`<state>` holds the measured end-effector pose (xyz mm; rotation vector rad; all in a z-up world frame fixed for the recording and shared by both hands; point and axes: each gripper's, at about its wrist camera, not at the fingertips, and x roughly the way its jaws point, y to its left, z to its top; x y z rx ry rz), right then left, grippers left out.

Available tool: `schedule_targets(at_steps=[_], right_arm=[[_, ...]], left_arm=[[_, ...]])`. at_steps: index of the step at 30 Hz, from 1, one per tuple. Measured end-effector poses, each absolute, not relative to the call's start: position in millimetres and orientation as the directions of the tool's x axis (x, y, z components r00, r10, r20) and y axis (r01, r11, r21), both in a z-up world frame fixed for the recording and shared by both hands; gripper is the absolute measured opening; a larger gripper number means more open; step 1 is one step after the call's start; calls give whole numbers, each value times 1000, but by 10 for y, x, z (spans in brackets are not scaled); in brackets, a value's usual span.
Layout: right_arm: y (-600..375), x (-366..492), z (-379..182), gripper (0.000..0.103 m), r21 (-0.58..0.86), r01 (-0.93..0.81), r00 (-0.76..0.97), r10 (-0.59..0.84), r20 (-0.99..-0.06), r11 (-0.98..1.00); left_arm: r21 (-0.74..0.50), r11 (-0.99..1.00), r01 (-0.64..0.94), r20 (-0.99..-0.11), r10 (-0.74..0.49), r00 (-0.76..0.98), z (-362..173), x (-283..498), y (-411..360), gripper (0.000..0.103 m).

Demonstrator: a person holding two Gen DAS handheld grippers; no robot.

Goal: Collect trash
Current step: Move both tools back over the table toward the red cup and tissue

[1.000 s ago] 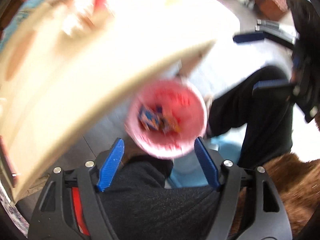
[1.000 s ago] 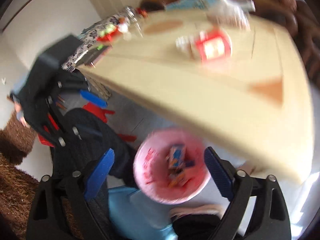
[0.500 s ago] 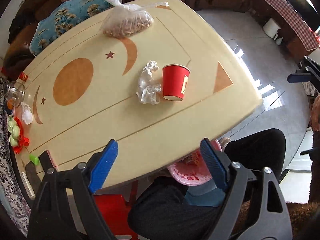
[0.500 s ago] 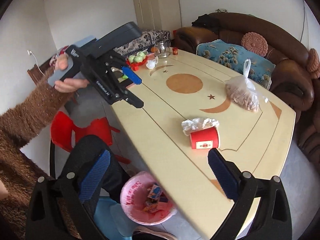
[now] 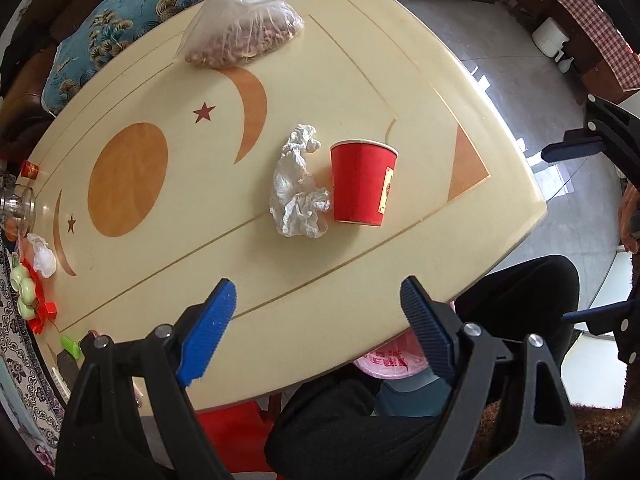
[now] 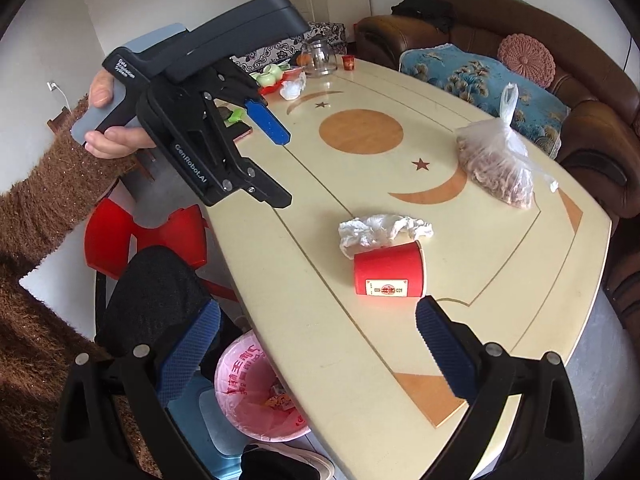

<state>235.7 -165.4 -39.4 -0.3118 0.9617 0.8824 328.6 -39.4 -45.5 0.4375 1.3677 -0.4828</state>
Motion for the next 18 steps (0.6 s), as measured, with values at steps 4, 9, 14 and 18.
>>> schedule_targets(at_steps=[4,9,14,18], right_arm=[[-1694,2540,-523,96,167,-758,254,522,-814,630],[-1765,2677,-592,96,206,-749,234,543,-806,629],[-1806,2787,-668,96,206,-744,228,531,-816,635],[-1821,2869,-747,96,212,-741,221,529,-819,638]], left_arm=[[0,829,560,-992,-72,107,-591,3450,-437,82],[-2,823,569,-995,-60,82,-734,3578,-472,82],[-13,823,568,-996,-59,63,-853,3721,-518,82],[-16,818,575,-998,-52,46,-961,3815,-549,82]])
